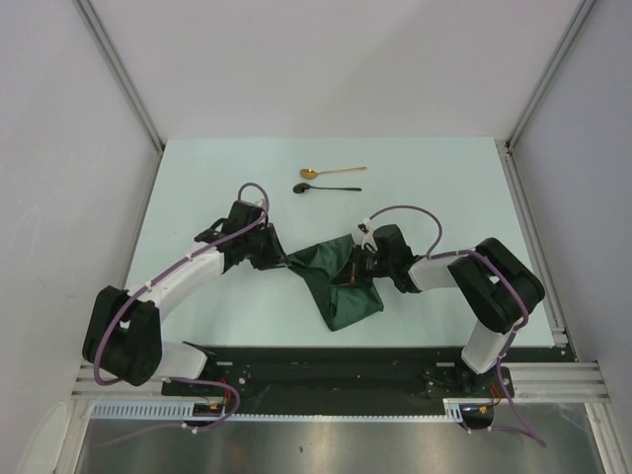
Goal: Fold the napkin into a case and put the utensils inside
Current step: Fold the lower triangle-folded napkin at the center of the board.
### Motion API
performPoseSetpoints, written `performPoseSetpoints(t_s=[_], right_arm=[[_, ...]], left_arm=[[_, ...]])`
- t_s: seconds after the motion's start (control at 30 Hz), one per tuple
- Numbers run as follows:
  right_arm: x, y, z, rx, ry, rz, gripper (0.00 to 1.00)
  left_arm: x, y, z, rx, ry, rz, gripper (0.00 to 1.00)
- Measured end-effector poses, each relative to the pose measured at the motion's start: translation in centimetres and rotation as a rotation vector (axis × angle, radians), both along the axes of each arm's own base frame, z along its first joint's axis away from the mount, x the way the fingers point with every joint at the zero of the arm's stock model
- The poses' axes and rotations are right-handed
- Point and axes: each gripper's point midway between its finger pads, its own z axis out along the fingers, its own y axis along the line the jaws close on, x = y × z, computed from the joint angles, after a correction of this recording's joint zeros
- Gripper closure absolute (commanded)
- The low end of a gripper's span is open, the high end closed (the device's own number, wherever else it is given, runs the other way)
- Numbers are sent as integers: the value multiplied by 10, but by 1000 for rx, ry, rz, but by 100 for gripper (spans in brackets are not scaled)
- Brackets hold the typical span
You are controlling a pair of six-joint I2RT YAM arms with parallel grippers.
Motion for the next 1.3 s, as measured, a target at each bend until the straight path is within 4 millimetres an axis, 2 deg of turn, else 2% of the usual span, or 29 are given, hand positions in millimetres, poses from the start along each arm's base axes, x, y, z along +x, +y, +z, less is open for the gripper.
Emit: performPoseSetpoints(t_s=[0.33, 0.57, 0.67, 0.87, 0.97, 1.07, 1.2, 1.3], right_arm=[[9, -14, -1, 20, 0, -27, 100], [13, -18, 1, 32, 0, -34, 100], [14, -19, 2, 37, -1, -30, 100], [14, -22, 2, 40, -10, -16, 100], [15, -23, 2, 38, -14, -12, 100], [15, -24, 2, 38, -14, -9, 100], [16, -23, 4, 43, -18, -7, 100], [17, -23, 5, 47, -20, -4, 100]], left_arm=[[4, -11, 3, -32, -16, 1, 84], [3, -31, -23, -36, 71, -33, 85], [6, -42, -25, -42, 88, -48, 86], [24, -53, -10, -65, 44, -31, 83], [27, -48, 0, -61, 7, -5, 77], [25, -40, 19, -67, -59, 20, 76], [18, -29, 44, -78, -143, 44, 81], [13, -20, 42, -55, -155, 66, 87]])
